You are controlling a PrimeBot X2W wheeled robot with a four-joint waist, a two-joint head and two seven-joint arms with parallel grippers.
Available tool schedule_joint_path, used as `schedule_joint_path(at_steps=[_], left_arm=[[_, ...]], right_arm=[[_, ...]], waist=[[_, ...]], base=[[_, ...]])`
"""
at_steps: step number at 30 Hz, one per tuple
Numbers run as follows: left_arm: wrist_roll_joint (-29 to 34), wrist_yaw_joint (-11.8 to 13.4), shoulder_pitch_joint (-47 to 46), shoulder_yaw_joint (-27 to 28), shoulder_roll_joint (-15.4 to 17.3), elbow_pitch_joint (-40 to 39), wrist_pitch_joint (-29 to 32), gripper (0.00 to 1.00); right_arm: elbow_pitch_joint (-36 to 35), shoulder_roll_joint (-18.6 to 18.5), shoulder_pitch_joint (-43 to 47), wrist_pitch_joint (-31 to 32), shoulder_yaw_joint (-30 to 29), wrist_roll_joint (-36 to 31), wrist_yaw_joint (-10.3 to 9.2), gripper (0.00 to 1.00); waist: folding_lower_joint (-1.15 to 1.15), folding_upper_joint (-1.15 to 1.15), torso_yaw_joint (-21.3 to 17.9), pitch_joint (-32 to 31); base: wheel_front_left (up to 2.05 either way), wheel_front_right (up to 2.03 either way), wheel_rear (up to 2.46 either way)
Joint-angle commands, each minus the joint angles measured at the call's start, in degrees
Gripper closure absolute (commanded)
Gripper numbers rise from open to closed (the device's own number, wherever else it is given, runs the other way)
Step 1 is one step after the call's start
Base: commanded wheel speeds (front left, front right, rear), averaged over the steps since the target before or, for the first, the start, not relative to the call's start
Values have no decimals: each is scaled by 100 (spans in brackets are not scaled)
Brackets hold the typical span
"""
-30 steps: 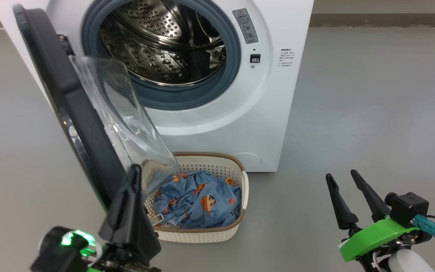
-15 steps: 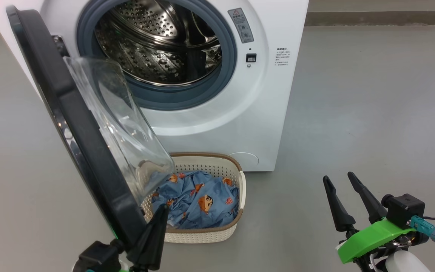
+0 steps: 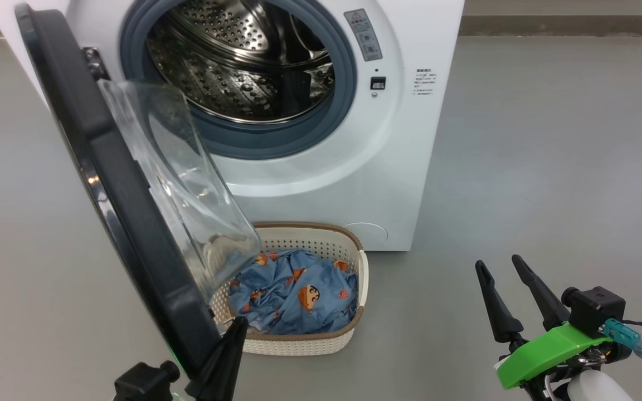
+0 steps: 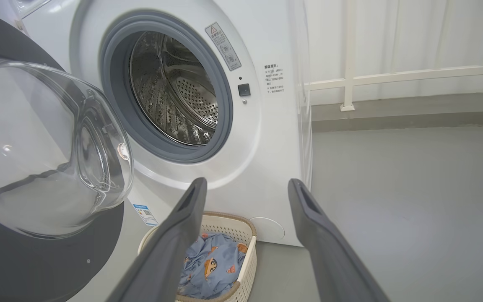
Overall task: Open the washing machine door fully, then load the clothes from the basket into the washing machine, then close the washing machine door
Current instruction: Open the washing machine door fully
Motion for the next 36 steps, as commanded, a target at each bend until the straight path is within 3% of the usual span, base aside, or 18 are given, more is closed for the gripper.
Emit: schedule_joint_path(at_steps=[1,22,29,36], left_arm=[[-42,77,-313,290,61,-98,-81,100],[-194,372,-263,612,341,-91,4,100],[-232,737,-371,930,522,-72,221,100],[-300,892,-636,1189,768,97,433,100]], right_arm=[[-113,-2,-92,-70,86,30,43,0],[-13,69,-62,-70,123,95,43,0],[-5,77,-59,-70,94,89,43,0],[-6,112,-145,-70,50,37,43,0]], waist=[[0,0,50,0],[0,0,1150,-88],[0,0,1514,-27],[0,0,1738,110]], base=[[0,0,0],[0,0,0],[0,0,0],[0,0,0]])
